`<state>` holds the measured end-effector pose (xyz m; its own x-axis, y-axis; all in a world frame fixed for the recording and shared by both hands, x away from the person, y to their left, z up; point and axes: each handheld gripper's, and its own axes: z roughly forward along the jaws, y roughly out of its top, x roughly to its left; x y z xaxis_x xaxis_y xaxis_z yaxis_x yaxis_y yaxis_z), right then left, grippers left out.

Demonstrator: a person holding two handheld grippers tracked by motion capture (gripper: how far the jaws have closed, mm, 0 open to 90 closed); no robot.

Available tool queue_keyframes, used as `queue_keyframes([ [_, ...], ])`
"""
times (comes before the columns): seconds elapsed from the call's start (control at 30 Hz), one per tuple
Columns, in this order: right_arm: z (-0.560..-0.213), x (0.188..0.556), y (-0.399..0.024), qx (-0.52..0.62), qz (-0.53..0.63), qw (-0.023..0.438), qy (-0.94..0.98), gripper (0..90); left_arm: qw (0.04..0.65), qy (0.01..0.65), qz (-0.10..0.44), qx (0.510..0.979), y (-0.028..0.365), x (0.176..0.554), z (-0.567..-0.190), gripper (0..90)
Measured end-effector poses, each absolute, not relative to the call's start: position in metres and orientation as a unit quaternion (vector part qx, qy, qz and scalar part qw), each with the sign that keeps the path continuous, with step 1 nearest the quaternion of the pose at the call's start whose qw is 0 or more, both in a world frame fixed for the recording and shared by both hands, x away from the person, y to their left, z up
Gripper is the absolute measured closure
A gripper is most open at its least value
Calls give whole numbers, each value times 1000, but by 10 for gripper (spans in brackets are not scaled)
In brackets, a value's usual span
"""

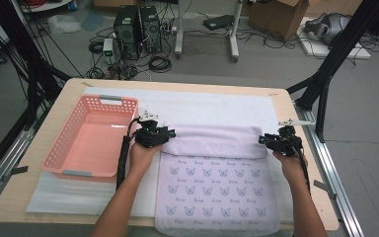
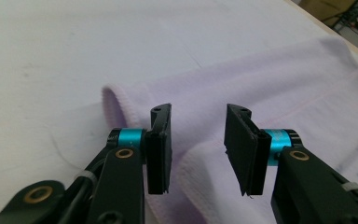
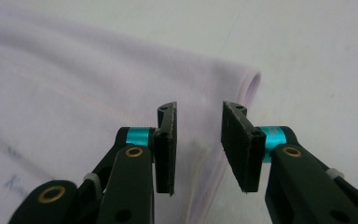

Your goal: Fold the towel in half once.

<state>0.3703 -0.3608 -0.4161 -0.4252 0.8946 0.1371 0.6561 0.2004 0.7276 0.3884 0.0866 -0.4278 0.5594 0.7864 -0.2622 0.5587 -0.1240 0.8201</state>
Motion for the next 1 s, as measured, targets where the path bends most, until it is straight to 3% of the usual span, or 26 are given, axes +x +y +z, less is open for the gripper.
queue_keyframes([
  [0.07, -421, 366, -362, 511, 368, 144, 763, 661, 478, 457, 122, 740, 85, 384, -431, 607],
  [0.13, -425, 363, -363, 508, 360, 139, 770, 739, 457, 470, 108, 747, 84, 381, -438, 608],
  [0.17, -426, 362, -363, 505, 362, 138, 771, 776, 450, 469, 105, 753, 84, 378, -441, 643],
  [0.23, -427, 359, -365, 502, 360, 135, 775, 861, 447, 461, 114, 758, 84, 371, -444, 812],
  [0.27, -428, 357, -366, 501, 362, 134, 775, 863, 448, 459, 115, 759, 84, 368, -444, 836],
  [0.67, -432, 301, -377, 476, 413, 140, 763, 868, 501, 384, 138, 763, 97, 314, -434, 845],
  [1.0, -435, 260, -384, 465, 427, 130, 765, 868, 512, 366, 127, 766, 106, 273, -442, 844],
])
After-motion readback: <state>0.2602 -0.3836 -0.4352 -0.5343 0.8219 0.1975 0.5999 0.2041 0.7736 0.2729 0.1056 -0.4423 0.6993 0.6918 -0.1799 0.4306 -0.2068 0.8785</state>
